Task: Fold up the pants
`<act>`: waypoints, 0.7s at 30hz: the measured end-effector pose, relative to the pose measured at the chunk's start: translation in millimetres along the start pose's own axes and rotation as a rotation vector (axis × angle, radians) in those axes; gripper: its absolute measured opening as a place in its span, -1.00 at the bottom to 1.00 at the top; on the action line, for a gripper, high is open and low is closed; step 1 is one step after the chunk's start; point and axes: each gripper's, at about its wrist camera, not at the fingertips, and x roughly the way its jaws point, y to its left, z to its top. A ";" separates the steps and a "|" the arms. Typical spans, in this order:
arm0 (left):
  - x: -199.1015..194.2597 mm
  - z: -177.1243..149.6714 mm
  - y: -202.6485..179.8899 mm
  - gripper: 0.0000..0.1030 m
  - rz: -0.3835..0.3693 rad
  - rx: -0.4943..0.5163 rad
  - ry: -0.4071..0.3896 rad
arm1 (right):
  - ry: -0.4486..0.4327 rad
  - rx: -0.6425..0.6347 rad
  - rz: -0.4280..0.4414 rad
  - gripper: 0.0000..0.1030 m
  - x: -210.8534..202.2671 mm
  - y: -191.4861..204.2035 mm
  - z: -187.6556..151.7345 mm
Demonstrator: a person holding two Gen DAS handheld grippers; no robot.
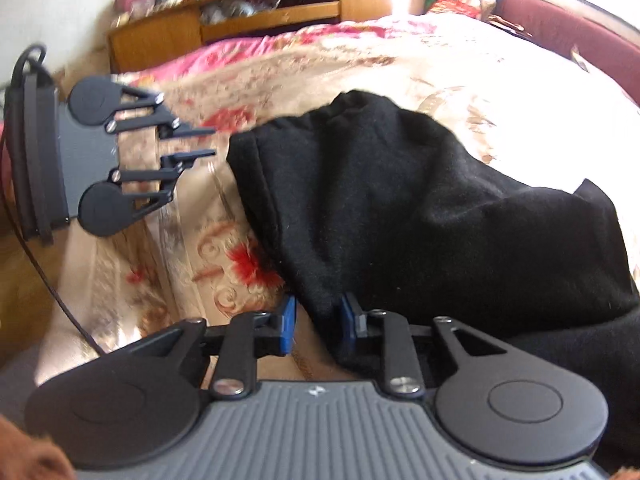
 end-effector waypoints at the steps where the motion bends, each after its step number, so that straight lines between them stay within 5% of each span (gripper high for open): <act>1: -4.3 2.9 6.7 -0.35 0.001 -0.035 0.002 | -0.022 0.039 -0.007 -0.45 -9.6 -7.5 -2.6; 4: -17.3 21.4 20.0 -0.35 -0.012 -0.135 -0.024 | -0.087 0.169 -0.040 -0.31 -40.1 -37.0 -14.1; 10: -39.0 93.6 -6.9 -0.35 -0.219 -0.239 -0.198 | -0.144 0.471 -0.285 -0.27 -93.2 -140.2 -52.2; 13: -43.6 135.1 -33.4 -0.35 -0.335 -0.240 -0.280 | -0.159 0.663 -0.335 -0.23 -110.4 -198.6 -71.1; 18: -36.8 182.6 -68.7 -0.27 -0.454 -0.190 -0.323 | -0.201 0.778 -0.316 -0.17 -116.9 -253.8 -71.4; 21: -25.6 192.8 -78.9 -0.27 -0.524 -0.203 -0.275 | -0.217 0.838 -0.252 0.17 -103.1 -278.5 -61.3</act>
